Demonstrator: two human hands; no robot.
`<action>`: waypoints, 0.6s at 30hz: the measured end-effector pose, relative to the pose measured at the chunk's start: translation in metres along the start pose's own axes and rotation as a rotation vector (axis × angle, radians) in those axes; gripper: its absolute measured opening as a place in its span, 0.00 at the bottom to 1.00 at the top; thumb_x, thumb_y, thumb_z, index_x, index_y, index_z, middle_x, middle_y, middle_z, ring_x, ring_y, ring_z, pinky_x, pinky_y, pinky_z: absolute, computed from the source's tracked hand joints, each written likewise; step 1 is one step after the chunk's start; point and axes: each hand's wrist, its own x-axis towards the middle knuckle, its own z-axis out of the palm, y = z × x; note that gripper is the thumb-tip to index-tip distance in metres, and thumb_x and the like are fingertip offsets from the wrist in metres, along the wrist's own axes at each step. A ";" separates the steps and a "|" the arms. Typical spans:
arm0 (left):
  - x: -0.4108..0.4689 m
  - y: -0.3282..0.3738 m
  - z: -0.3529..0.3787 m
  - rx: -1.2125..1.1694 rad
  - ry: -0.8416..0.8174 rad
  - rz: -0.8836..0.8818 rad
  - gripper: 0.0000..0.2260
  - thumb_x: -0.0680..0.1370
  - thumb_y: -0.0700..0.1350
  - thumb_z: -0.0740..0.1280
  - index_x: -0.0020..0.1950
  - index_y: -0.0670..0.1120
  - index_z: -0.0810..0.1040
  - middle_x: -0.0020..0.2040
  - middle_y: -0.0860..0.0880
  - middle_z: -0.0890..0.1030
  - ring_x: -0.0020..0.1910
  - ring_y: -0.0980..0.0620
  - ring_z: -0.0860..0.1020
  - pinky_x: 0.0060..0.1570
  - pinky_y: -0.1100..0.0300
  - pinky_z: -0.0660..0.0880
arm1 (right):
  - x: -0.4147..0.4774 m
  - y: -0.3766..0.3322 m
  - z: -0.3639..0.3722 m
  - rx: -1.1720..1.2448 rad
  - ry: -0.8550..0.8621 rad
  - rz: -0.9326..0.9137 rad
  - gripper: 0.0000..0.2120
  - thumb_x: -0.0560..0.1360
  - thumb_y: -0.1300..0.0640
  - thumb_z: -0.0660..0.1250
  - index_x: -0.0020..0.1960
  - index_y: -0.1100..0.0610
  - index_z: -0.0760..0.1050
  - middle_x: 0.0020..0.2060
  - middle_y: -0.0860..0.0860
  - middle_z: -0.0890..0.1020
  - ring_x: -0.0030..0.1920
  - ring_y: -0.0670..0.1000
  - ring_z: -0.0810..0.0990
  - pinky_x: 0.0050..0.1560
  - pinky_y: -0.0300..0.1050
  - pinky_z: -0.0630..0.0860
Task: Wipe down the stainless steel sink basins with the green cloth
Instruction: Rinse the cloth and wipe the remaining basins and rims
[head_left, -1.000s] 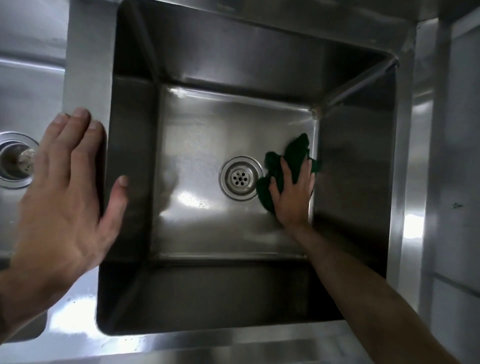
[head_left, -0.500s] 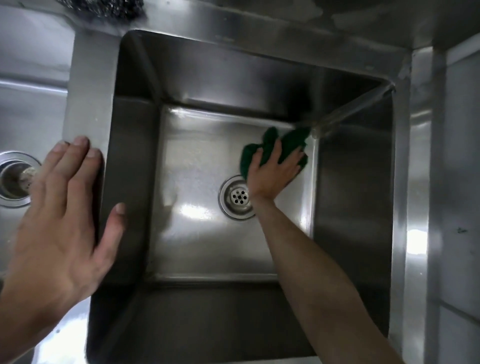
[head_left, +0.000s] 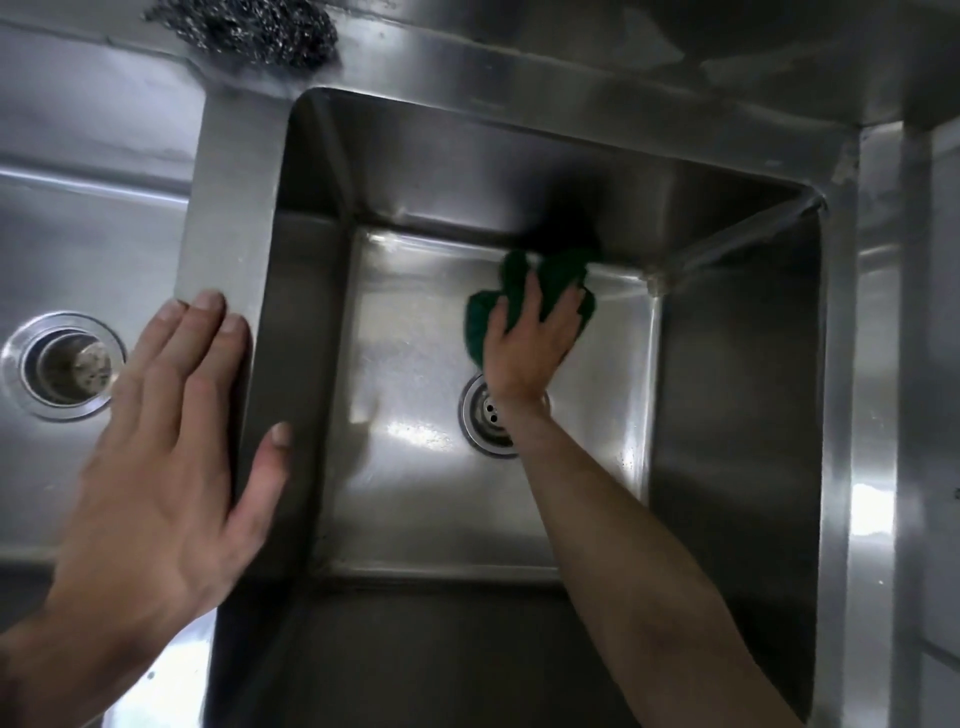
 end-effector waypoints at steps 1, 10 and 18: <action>0.000 0.000 0.000 -0.002 0.001 0.002 0.31 0.83 0.50 0.58 0.80 0.31 0.63 0.83 0.34 0.63 0.84 0.33 0.59 0.86 0.50 0.50 | -0.006 -0.011 0.002 0.005 -0.064 -0.098 0.23 0.83 0.48 0.62 0.76 0.55 0.73 0.78 0.68 0.65 0.79 0.69 0.63 0.80 0.63 0.60; 0.001 0.001 -0.001 -0.001 0.006 0.000 0.31 0.83 0.50 0.60 0.79 0.30 0.65 0.82 0.33 0.64 0.83 0.33 0.60 0.86 0.52 0.49 | 0.018 0.064 -0.018 -0.043 0.009 0.019 0.23 0.84 0.48 0.61 0.76 0.55 0.73 0.79 0.67 0.63 0.79 0.67 0.64 0.78 0.63 0.63; 0.000 0.002 -0.003 0.014 0.002 0.016 0.30 0.84 0.50 0.59 0.80 0.31 0.65 0.83 0.34 0.63 0.84 0.36 0.59 0.85 0.49 0.52 | -0.046 -0.060 0.023 0.059 -0.188 -0.246 0.23 0.83 0.47 0.61 0.76 0.52 0.73 0.79 0.65 0.64 0.81 0.66 0.60 0.81 0.64 0.58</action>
